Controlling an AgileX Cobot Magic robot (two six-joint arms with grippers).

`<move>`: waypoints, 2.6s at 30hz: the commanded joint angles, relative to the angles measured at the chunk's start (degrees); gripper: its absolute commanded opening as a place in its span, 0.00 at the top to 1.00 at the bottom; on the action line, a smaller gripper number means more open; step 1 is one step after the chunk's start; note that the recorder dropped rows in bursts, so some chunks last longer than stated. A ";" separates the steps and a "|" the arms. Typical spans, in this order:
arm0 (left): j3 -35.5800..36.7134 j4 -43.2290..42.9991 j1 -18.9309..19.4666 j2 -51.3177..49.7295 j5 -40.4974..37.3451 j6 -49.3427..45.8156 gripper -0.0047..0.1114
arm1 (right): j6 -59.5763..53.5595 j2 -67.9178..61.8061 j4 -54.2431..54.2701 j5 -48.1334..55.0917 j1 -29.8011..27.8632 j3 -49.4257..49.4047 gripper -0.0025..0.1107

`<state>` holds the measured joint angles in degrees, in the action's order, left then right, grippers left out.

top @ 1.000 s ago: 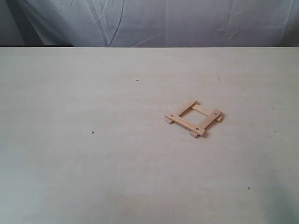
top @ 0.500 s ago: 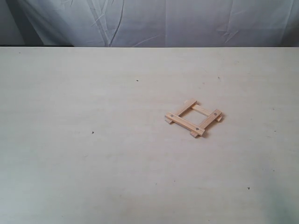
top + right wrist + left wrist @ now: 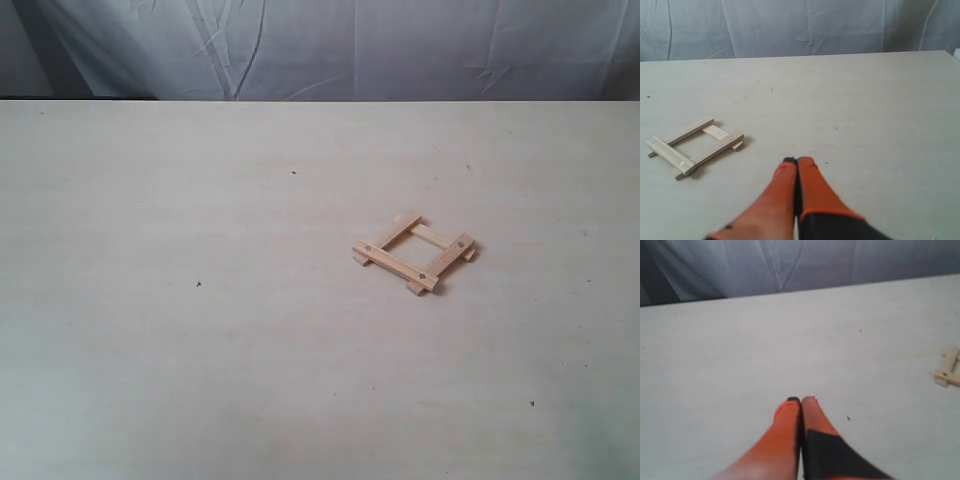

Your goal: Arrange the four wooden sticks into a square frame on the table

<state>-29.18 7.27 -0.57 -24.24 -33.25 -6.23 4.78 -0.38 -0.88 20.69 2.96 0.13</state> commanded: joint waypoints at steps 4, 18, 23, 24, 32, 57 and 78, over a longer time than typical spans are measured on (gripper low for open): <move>15.08 -3.26 3.41 16.48 10.01 -0.19 0.96 | -0.22 0.38 0.21 -0.46 -0.44 -0.13 0.99; 28.33 -4.74 3.29 24.24 13.60 -0.19 0.96 | -0.22 0.38 0.32 -0.46 -0.44 -0.13 0.99; 28.80 -5.85 3.29 24.24 13.12 -0.19 0.96 | -0.22 0.38 0.32 -0.46 -0.44 -0.13 0.99; 28.80 -5.85 3.29 24.24 13.12 -0.19 0.96 | -0.22 0.38 0.32 -0.46 -0.44 -0.13 0.99; 28.92 -8.05 3.29 24.24 13.49 4.42 0.96 | -0.22 0.38 0.32 -0.46 -0.44 -0.13 0.99; 28.92 -8.40 3.29 24.24 13.51 6.23 0.96 | -0.22 0.38 0.43 -0.34 -0.44 -0.13 0.99; 28.92 -8.40 3.29 24.24 13.51 6.23 0.96 | -0.22 0.38 0.43 -0.30 -0.44 -0.13 0.99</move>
<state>-0.58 -1.21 2.62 -0.36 -20.49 0.00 4.78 -0.38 -0.46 20.69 2.96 0.13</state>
